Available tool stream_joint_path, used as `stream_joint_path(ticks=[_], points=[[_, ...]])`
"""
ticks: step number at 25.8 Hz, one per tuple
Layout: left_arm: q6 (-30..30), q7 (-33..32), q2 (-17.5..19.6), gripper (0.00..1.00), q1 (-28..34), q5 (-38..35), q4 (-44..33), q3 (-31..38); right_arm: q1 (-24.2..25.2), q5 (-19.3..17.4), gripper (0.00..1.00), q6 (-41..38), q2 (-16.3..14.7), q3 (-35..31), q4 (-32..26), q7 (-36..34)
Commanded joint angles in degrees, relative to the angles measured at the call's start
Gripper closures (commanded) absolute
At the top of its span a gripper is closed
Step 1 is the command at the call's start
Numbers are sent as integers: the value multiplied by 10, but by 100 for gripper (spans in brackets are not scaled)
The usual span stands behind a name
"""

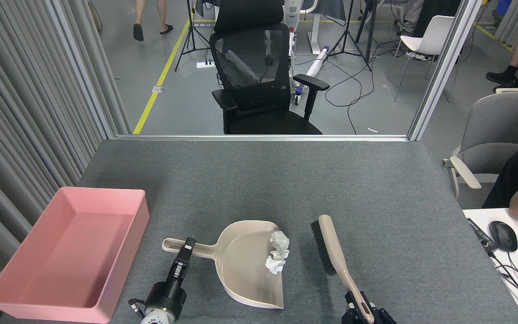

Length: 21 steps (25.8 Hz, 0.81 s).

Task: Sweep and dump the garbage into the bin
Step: 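Sweep the white paper balls into the dustpan with the brush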

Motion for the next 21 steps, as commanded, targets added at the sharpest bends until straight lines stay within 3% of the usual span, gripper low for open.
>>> stream_joint_path(ticks=[1, 5, 13, 17, 21], points=[[0, -1, 0, 85, 0, 0, 0, 0, -5, 0, 100, 25, 8, 34, 21, 1], [-1, -1, 0, 85, 0, 0, 0, 0, -6, -1, 100, 40, 13, 75, 18, 1], [-2, -1, 0, 85, 0, 1, -4, -3, -19, 2, 100, 56, 78, 138, 13, 0], [-2, 0, 0, 85, 0, 2, -4, -11, -24, -1, 100, 85, 81, 176, -9, -2], [-1, -1, 0, 85, 0, 4, -6, -11, -13, -5, 100, 87, 67, 162, -57, -4]])
